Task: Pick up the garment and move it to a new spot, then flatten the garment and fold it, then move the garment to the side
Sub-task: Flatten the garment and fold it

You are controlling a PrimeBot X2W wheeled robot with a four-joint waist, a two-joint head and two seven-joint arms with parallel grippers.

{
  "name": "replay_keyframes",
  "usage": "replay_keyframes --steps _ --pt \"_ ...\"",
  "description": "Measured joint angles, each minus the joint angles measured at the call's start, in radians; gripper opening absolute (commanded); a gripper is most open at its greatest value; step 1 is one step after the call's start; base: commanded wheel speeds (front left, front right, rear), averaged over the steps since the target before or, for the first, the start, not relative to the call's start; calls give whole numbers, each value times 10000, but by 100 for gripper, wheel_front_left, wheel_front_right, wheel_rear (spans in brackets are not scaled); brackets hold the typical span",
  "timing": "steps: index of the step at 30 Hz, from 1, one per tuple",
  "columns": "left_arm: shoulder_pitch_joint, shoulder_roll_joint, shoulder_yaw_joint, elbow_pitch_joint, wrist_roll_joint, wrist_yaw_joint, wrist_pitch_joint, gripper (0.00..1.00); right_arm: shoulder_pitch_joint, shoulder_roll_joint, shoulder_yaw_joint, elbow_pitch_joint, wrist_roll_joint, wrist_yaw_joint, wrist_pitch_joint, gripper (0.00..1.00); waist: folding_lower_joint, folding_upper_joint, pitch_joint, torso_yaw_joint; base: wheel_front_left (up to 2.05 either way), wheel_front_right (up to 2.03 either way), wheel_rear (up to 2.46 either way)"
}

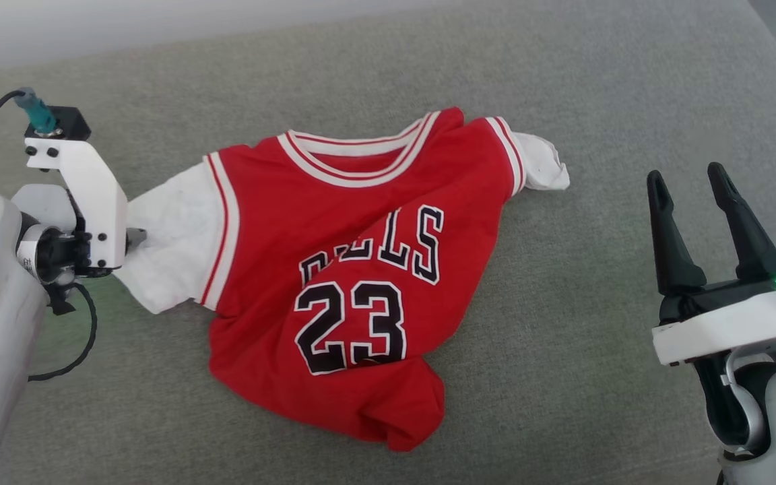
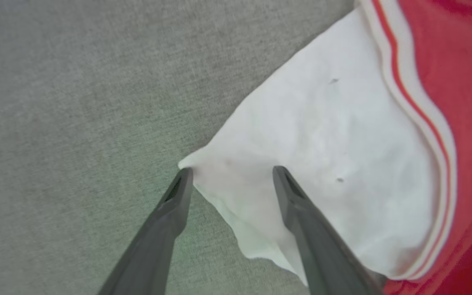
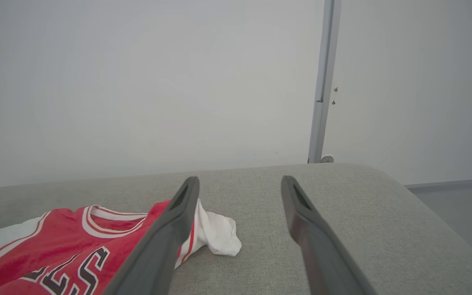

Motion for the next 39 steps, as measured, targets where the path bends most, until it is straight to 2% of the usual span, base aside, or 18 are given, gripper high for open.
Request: replay_keyframes --steps 9,10,11,18,27,36,37,38,39 --pt "-911 -345 -130 1540 88 211 384 100 -310 -499 460 194 493 -2 207 100 0 0 578 -296 0 0 0" --pt "-1040 -495 -65 1795 23 249 445 36 -476 -589 523 280 535 -2 328 100 0 1 672 -273 0 0 0" --pt "-1160 -543 -71 1858 -10 186 483 0 -591 -612 518 349 614 -4 418 100 0 1 718 -250 0 0 0" --pt "-1616 -976 -203 2096 -71 6 205 0 -2035 -1450 924 1657 1093 -4 1258 100 0 1 1024 172 0 0 0" --pt "-2157 -1647 -464 2142 -44 -253 -399 0 -4242 -3010 2671 4523 2263 -2 3521 100 0 1 1420 1130 0 0 0" --pt "-2489 -2186 -658 2192 -176 -380 -763 0 -6142 -3457 4184 6566 3384 -2 5666 100 0 1 1778 1833 0 0 0" --pt "-2527 -2230 -671 2215 -198 -387 -805 0 -6343 -3434 4259 6799 3547 -2 5958 72 0 1 1814 1885 0 0 0" --pt "-2535 -2282 -681 2238 -221 -393 -846 0 -6500 -3434 4343 6924 3749 -2 6241 11 0 0 1837 1934 0 0 0" --pt "-2555 -2326 -686 2268 -249 -395 -897 0 -6662 -3465 4418 7058 3887 -2 6447 0 0 1 1852 1982 0 0 0"
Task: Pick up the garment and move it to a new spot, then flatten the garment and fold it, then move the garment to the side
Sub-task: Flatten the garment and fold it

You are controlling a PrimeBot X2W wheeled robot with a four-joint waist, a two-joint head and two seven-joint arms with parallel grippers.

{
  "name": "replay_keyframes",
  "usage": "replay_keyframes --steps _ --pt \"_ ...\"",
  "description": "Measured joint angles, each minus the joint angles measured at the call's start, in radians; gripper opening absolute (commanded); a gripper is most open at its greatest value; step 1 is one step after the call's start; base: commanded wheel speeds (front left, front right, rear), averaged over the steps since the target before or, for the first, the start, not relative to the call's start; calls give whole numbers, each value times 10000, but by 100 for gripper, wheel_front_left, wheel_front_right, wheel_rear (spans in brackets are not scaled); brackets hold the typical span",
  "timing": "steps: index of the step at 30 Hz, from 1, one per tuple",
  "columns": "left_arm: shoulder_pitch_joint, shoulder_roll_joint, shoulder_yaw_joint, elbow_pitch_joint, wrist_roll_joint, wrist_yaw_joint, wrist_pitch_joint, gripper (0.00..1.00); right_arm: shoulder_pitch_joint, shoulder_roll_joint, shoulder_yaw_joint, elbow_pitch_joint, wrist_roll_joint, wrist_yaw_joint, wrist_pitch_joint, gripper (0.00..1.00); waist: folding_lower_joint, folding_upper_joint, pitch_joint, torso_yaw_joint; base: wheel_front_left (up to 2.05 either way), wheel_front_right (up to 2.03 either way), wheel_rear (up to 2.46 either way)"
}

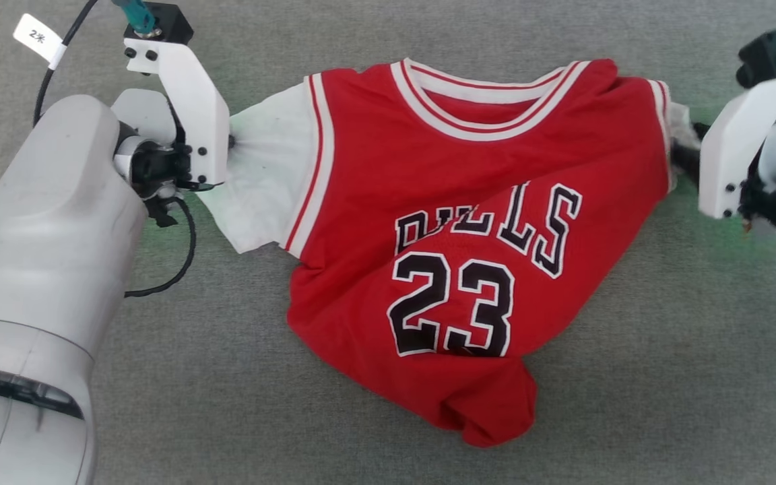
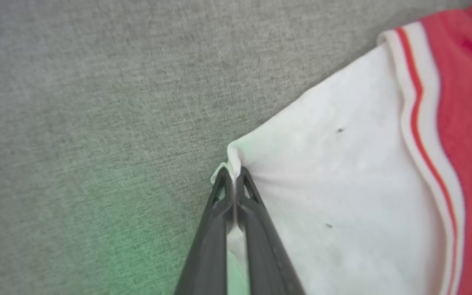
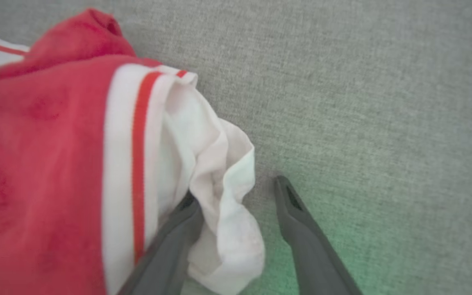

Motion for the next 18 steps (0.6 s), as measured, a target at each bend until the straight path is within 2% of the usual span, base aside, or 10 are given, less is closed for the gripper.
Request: replay_keyframes --steps 8,18 --pt "-127 -205 35 460 -121 67 -305 0 -476 -82 180 274 928 -2 742 0 0 -1 -316 161 0 0 0" --pt "-613 10 -38 401 -111 119 -295 0 -652 -616 -44 -621 1522 -2 711 0 0 -1 -1434 256 0 0 0"
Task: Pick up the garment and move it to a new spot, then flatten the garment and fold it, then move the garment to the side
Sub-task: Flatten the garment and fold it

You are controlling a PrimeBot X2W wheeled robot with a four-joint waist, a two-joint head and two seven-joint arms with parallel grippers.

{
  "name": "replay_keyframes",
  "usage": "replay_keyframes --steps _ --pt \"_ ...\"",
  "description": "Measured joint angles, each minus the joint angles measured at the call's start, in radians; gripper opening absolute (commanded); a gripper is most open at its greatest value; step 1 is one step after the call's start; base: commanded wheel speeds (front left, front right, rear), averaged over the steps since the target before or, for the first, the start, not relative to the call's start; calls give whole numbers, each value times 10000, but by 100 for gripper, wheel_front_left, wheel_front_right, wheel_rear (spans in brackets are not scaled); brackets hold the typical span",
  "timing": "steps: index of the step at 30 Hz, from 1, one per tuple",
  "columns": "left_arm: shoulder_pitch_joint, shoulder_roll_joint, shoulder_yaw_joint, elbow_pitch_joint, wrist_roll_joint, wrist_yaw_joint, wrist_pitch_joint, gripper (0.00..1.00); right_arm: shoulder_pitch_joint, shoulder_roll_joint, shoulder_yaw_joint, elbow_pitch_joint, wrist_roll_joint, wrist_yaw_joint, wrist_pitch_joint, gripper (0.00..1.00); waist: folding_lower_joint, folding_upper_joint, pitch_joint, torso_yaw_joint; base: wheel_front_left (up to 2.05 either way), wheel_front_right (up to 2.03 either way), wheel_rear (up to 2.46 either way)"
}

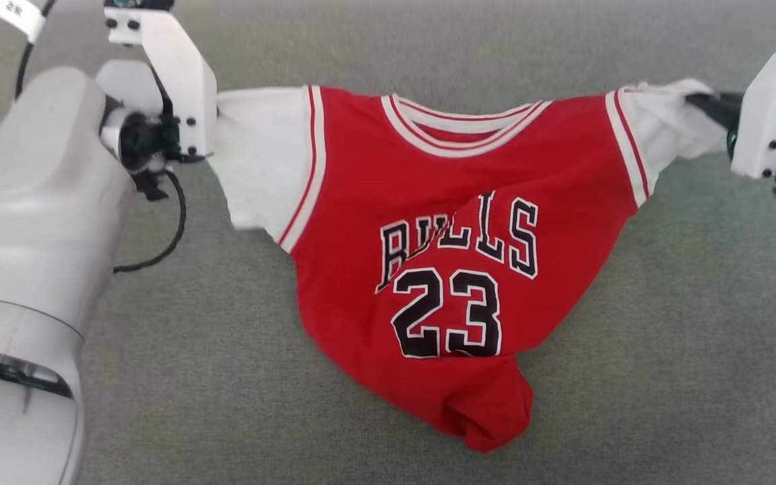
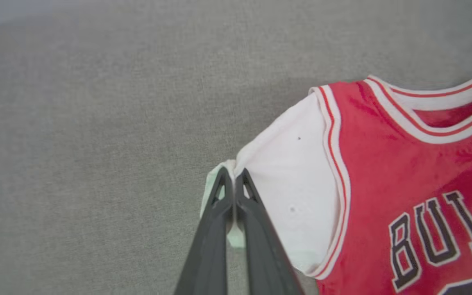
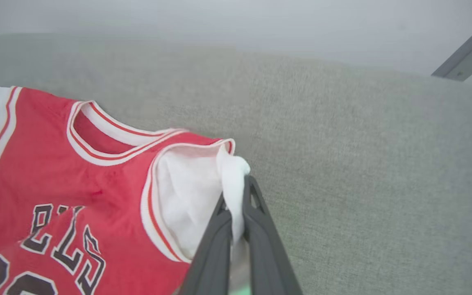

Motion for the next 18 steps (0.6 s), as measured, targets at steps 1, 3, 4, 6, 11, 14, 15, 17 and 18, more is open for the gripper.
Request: replay_keyframes --steps 1,3,4,6,11,14,15,17,18 --pt "-69 31 6 -75 2 -4 -2 0 -38 -31 -63 -94 23 2 -88 0 0 0 -145 10 0 0 0" --pt "-228 115 36 -176 -21 -13 88 0 -123 -46 -167 -265 98 0 -165 0 0 0 -446 29 0 0 0" --pt "-289 182 50 -230 -29 -13 96 0 -146 -58 -222 -339 98 2 -219 0 -1 0 -596 36 0 0 0" --pt "-406 282 92 -368 -44 -13 107 0 -232 -73 -376 -422 100 2 -257 0 0 0 -902 51 0 0 0" --pt "-609 477 165 -742 -134 25 198 0 -572 -56 -738 -652 54 2 -293 0 0 0 -1608 77 0 0 0" --pt "-764 658 194 -930 -132 125 270 0 -744 29 -920 -690 -117 2 -199 0 0 0 -1976 77 0 0 0" --pt "-843 717 205 -1011 -132 146 280 0 -837 81 -993 -708 -182 2 -184 0 0 0 -2082 70 0 0 0" --pt "-1027 853 270 -1149 -134 255 313 0 -1058 165 -1145 -729 -347 2 -107 0 0 0 -2262 40 0 0 0" --pt "-1116 918 303 -1225 -134 282 326 0 -1179 240 -1275 -715 -418 2 -107 0 0 0 -2328 19 0 0 0"
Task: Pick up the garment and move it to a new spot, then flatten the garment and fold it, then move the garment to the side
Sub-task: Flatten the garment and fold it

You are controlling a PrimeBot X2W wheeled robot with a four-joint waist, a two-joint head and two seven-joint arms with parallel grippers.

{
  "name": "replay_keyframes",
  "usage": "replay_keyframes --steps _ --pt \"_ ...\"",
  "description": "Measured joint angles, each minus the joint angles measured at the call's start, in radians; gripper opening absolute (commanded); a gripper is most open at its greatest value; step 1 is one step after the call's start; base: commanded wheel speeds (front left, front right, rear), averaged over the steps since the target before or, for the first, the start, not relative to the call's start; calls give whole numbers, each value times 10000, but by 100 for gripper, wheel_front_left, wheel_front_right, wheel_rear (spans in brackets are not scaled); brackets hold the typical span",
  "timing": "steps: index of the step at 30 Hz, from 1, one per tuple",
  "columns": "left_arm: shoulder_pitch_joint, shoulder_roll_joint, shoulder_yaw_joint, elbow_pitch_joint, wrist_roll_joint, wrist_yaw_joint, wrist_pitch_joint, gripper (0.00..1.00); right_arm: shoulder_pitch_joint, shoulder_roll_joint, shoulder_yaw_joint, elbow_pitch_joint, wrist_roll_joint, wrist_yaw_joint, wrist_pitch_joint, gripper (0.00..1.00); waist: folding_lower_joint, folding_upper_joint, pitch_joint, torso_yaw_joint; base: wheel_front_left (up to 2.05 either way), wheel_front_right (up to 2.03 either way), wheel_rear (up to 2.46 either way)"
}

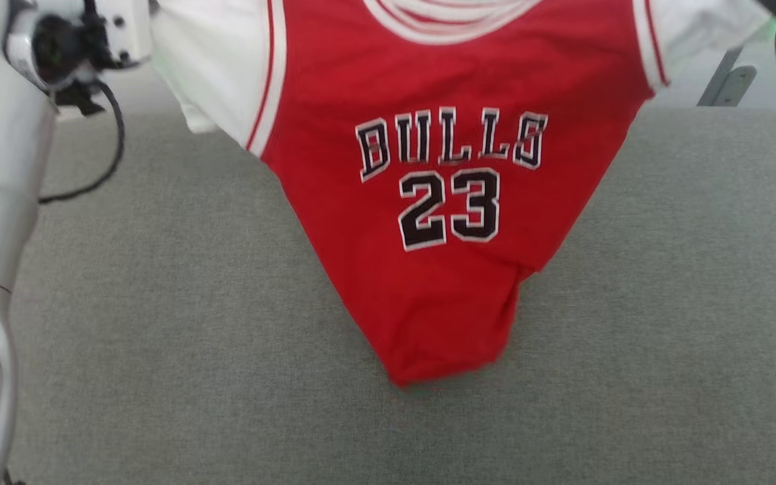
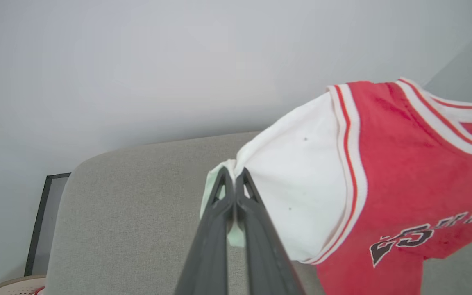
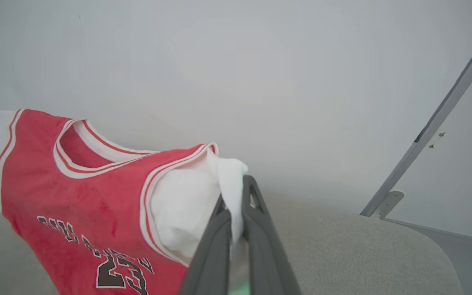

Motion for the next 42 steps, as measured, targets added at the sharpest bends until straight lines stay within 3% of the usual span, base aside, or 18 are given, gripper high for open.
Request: replay_keyframes --steps 18,23,26,31,38,42 --pt "-1004 640 447 -1319 -253 593 182 0 -1707 1139 -1018 192 -1315 0 654 0 0 0 92 -289 0 0 0" --pt "-1355 763 472 -1638 -146 546 -470 0 -2151 1323 -1243 596 -1973 0 146 0 0 0 543 -316 0 0 0" --pt "-1699 788 479 -1749 151 545 -1126 0 -2715 1490 -1304 1030 -2506 0 -740 0 0 0 983 -336 0 0 0" --pt "-2996 629 506 -1764 961 454 -3783 0 -4014 1845 -1024 2067 -3758 0 -3471 0 0 0 2148 -358 0 0 0" --pt "-4273 309 481 -1103 1925 437 -7747 0 -5474 2061 -1110 3509 -5960 0 -8111 0 0 0 3390 -307 0 0 0" --pt "-4429 86 347 -443 2207 251 -9146 0 -5774 2228 -1055 4702 -6709 0 -8907 0 0 0 3788 -175 0 0 0"
